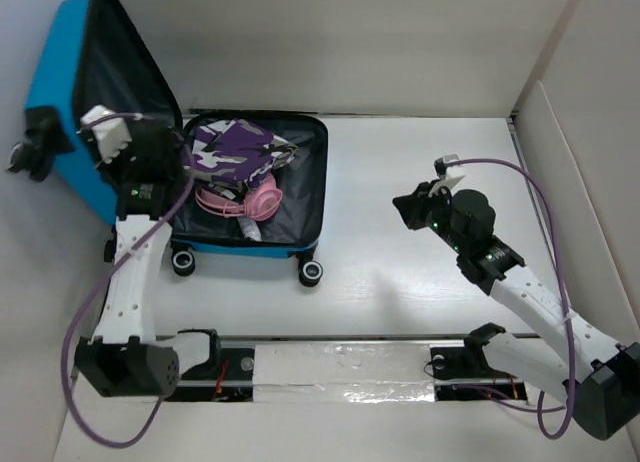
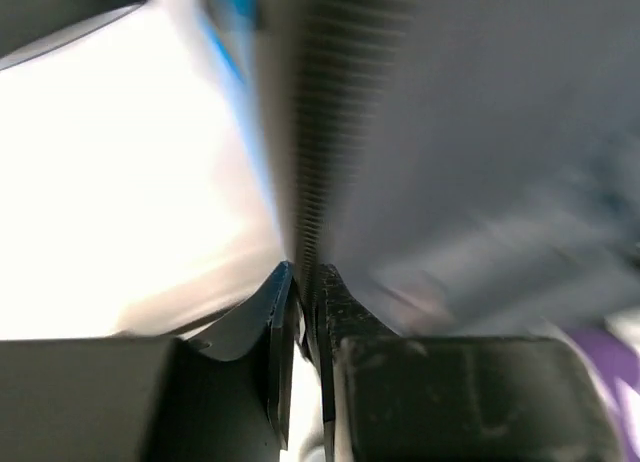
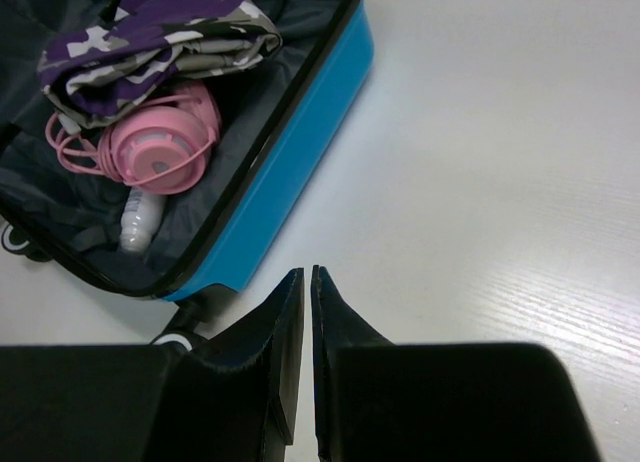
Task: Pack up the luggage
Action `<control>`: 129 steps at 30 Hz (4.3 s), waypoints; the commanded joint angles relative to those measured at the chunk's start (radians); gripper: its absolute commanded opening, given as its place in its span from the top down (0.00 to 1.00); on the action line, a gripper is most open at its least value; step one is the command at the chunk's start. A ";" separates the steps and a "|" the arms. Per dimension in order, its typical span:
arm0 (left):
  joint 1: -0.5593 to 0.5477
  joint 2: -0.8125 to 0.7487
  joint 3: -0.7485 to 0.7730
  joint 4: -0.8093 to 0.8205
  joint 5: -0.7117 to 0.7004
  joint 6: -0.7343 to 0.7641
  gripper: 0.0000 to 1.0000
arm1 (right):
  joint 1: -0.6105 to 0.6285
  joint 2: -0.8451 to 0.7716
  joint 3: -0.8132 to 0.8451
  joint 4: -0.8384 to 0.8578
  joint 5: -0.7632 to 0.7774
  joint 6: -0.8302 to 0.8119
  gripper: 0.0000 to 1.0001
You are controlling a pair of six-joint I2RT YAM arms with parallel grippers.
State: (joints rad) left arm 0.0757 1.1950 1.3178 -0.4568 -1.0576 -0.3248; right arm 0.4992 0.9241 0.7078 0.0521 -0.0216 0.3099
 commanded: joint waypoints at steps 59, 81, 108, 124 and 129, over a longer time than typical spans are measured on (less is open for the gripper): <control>0.230 0.541 0.093 0.153 0.794 -0.042 0.81 | 0.094 0.647 0.312 0.164 0.071 0.086 0.97; -0.408 0.102 -0.492 0.420 1.150 -0.342 0.89 | -0.028 0.857 0.492 0.176 0.035 0.066 0.89; -0.525 -0.286 -0.335 0.633 0.573 -0.332 0.44 | -0.303 0.092 0.098 0.023 0.167 0.184 1.00; -0.099 0.779 0.449 0.305 1.275 -0.192 0.52 | -0.228 -0.038 -0.186 -0.077 0.137 0.236 0.97; -0.090 0.822 0.400 0.371 1.327 -0.215 0.52 | -0.218 0.094 -0.162 0.044 0.071 0.224 0.93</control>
State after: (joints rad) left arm -0.0219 2.0724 1.7100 -0.1261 0.1745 -0.5549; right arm 0.2680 0.9775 0.5076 -0.0414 0.1097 0.5484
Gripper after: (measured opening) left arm 0.480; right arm 0.059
